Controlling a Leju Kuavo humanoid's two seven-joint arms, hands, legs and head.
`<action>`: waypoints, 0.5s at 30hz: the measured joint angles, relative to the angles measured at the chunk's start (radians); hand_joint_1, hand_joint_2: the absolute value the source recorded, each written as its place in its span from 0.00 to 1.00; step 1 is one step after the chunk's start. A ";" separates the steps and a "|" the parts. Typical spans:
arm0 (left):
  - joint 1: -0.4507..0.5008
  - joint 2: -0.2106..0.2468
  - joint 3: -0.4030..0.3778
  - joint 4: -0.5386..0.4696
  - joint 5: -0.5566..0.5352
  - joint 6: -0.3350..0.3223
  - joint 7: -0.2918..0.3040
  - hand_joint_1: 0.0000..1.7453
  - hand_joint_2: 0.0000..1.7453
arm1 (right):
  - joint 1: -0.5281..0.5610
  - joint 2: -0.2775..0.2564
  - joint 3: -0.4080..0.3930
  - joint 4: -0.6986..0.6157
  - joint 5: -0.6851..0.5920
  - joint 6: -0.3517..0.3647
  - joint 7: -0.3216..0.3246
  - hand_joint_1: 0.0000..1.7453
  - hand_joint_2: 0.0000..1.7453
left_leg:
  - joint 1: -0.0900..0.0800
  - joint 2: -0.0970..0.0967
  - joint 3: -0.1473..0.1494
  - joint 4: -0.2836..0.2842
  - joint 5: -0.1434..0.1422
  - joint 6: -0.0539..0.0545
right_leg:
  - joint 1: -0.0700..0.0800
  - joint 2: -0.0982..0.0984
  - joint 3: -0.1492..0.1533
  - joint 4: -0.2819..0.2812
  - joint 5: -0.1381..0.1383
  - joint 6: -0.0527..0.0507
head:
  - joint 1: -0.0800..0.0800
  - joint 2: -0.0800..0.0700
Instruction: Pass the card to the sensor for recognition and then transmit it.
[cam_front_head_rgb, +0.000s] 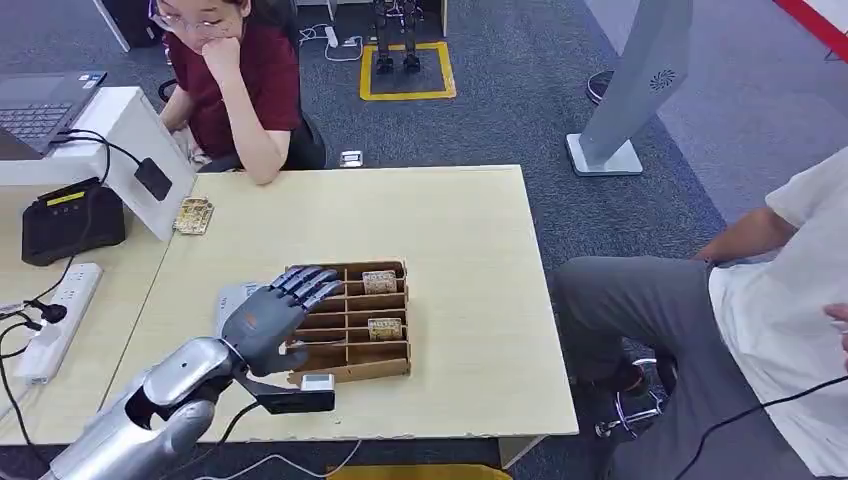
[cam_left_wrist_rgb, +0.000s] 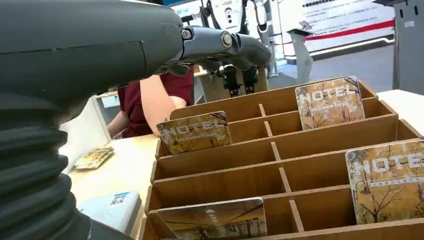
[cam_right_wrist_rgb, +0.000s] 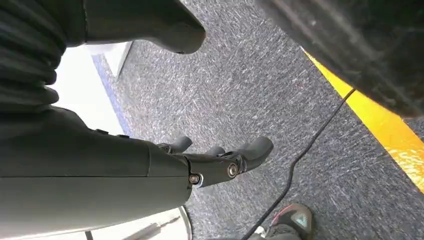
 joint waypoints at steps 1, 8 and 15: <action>-0.002 0.003 0.000 -0.007 0.010 -0.006 -0.002 0.00 1.00 | 0.000 0.000 0.000 0.000 0.000 0.000 0.000 0.00 1.00 | 0.000 0.000 0.000 0.000 0.000 0.000 | 0.000 0.000 0.000 0.000 0.000 0.000 | 0.000 0.000; -0.017 0.019 0.003 -0.040 0.048 -0.034 -0.017 0.00 1.00 | 0.000 -0.002 0.000 0.000 0.000 0.000 -0.003 0.00 1.00 | 0.000 0.000 0.000 0.000 0.000 0.000 | 0.000 0.000 0.000 0.000 0.000 0.000 | 0.000 0.000; -0.015 0.035 0.010 -0.102 0.186 -0.097 -0.075 0.00 1.00 | 0.001 -0.005 0.000 0.000 -0.001 0.002 -0.003 0.00 1.00 | 0.000 0.000 0.000 0.000 0.000 0.000 | 0.000 0.000 0.000 0.000 0.000 0.000 | 0.000 0.000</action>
